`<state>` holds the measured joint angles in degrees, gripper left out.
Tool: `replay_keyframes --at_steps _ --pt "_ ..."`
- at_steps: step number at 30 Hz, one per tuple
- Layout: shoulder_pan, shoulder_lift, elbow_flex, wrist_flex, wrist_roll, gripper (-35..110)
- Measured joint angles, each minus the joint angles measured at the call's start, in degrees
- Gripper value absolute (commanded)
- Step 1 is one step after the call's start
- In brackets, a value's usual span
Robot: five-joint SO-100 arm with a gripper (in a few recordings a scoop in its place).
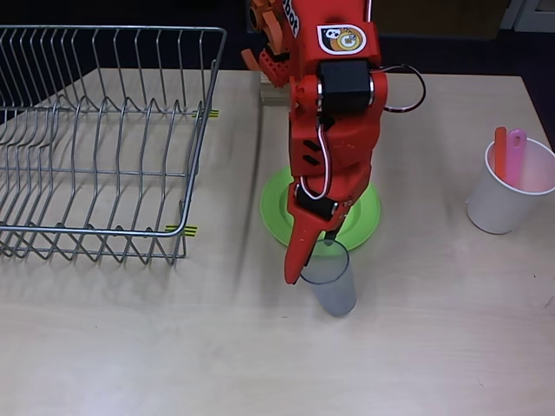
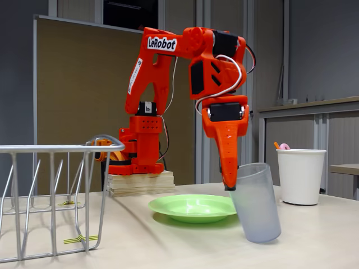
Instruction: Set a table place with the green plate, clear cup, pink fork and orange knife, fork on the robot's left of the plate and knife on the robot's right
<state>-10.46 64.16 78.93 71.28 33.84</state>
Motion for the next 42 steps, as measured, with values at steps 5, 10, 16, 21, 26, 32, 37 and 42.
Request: replay_keyframes --at_steps 5,10,16,21,26,32,37,42 --pt "-1.23 0.62 0.00 1.05 0.44 41" --pt "-0.97 1.67 0.00 2.02 0.70 41" --pt "-1.32 2.81 0.18 2.20 0.79 41" --pt "-0.70 9.23 4.57 4.04 4.22 37" --pt "0.26 21.27 14.41 4.22 14.68 36" --pt "-1.85 35.24 23.29 5.80 16.70 35" --pt "-6.06 42.63 27.77 7.03 -3.87 31" --pt "-11.87 43.86 31.11 5.80 -20.83 33"
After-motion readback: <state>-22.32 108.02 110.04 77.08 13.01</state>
